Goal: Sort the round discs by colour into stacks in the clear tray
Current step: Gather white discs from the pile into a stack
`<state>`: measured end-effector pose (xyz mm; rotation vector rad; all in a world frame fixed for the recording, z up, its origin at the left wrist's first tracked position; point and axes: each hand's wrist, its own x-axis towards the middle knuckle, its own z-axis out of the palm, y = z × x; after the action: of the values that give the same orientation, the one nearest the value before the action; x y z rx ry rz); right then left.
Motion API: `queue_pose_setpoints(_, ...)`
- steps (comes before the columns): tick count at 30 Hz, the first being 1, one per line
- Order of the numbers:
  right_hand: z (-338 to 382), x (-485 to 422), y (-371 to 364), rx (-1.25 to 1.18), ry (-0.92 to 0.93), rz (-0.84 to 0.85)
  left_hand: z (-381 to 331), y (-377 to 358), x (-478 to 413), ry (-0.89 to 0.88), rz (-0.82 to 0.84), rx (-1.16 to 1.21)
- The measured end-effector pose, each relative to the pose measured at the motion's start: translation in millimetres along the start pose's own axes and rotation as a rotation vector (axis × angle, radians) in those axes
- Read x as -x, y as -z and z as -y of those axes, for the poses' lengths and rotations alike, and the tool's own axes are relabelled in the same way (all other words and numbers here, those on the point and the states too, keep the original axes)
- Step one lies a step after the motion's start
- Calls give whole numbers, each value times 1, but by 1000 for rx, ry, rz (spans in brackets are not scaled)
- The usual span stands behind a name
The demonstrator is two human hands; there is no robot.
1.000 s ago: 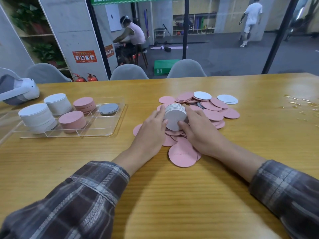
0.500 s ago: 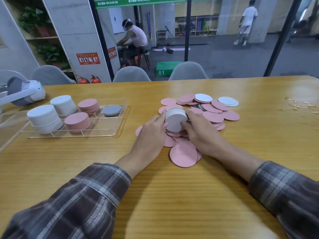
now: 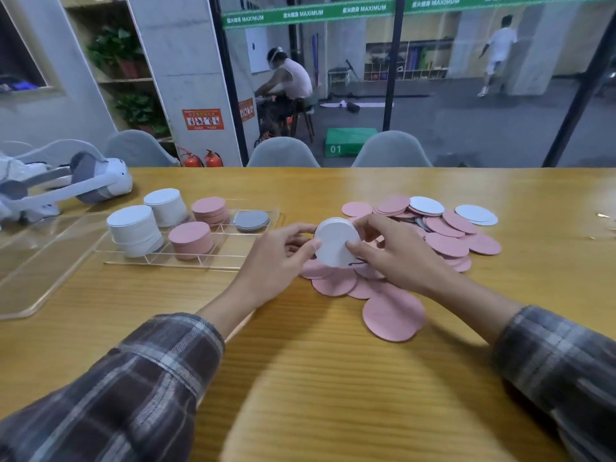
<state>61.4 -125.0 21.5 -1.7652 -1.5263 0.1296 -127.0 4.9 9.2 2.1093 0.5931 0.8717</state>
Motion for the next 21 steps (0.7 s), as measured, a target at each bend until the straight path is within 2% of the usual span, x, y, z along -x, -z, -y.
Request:
queue_pose_setpoints(6,29,-35,-32,-10,26,80,14,53,5,79,-32,-3)
queue_pose_setpoints(21,119,-141,-119,-121,52,204,52,187,1,255,-308,-32)
